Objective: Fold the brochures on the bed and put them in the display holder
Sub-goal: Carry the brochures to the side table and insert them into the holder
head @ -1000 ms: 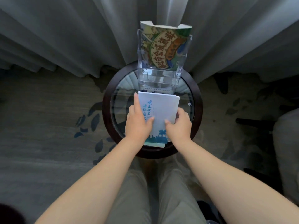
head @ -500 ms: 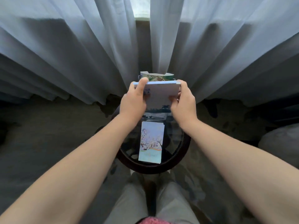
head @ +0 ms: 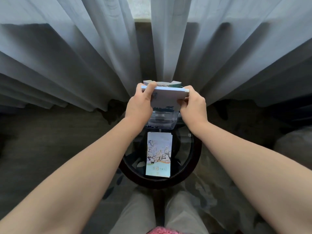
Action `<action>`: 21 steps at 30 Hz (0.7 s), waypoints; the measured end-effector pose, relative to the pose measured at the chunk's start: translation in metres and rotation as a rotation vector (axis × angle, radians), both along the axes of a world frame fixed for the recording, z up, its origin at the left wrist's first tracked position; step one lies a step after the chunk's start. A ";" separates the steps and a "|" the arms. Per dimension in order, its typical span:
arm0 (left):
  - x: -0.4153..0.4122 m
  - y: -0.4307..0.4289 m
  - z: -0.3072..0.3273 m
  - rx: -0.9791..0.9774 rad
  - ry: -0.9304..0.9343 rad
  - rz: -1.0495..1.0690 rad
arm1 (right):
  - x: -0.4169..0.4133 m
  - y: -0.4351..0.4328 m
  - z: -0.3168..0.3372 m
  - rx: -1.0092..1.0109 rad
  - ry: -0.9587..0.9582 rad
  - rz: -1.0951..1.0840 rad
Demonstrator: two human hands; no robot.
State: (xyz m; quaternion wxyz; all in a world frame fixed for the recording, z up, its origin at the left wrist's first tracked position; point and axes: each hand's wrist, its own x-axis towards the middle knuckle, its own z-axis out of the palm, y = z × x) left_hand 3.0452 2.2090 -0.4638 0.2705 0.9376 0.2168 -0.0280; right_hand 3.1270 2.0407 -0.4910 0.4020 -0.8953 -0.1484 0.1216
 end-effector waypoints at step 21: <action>-0.010 0.000 -0.069 0.012 0.087 0.039 | -0.015 0.007 -0.040 -0.107 -0.146 0.225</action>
